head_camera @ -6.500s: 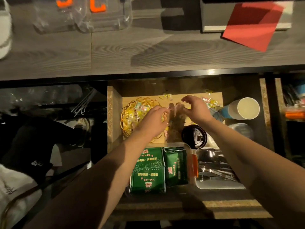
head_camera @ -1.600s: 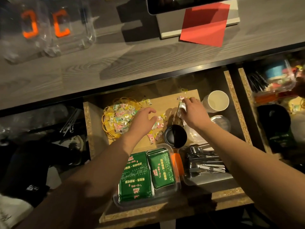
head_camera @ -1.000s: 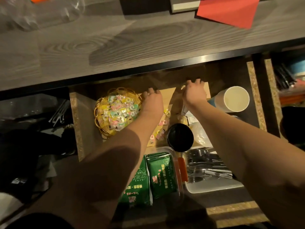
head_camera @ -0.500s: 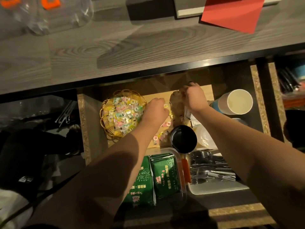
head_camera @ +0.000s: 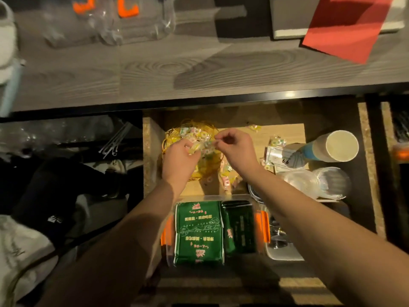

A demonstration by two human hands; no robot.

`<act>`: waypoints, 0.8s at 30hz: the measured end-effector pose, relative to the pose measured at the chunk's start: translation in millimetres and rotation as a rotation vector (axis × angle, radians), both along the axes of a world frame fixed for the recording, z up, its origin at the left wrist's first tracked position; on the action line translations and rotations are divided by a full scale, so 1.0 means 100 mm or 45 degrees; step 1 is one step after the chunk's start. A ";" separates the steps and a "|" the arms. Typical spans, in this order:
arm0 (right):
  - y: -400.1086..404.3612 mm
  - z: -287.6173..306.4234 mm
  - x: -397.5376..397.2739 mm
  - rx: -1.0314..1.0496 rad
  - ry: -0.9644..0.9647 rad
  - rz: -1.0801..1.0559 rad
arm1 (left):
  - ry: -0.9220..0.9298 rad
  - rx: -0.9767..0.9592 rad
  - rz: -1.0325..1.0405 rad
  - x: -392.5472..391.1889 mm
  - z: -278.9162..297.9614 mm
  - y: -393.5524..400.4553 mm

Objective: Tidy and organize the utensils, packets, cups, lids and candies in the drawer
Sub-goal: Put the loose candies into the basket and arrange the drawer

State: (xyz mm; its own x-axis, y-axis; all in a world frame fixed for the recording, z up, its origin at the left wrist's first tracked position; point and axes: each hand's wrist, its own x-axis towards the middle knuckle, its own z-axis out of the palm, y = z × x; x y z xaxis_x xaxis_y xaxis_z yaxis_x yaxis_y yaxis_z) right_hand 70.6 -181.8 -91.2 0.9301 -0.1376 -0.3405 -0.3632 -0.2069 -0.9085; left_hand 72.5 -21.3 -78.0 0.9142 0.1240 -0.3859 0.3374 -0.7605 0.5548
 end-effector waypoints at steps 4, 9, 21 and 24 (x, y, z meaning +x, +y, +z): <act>0.31 -0.05 0.08 0.125 0.121 0.126 | 0.010 0.024 0.038 -0.08 0.03 0.28; 0.23 -0.06 0.14 0.039 0.154 0.080 | -0.030 -0.008 -0.010 -0.12 0.04 0.37; -0.76 -0.20 0.01 -0.670 0.227 0.237 | 0.106 -0.051 -0.609 -0.18 -0.11 -0.39; -0.82 -0.29 -0.05 -0.863 0.237 0.562 | 0.225 0.068 -0.887 -0.27 -0.26 -0.62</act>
State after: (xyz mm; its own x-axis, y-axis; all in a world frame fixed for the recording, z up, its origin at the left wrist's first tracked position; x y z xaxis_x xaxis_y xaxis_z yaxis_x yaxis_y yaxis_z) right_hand 66.1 -263.7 -120.0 0.8834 -0.0043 -0.4685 -0.2525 -0.8467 -0.4684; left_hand 45.5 -83.4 -103.9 0.7123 -0.4425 -0.5448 -0.1550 -0.8563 0.4928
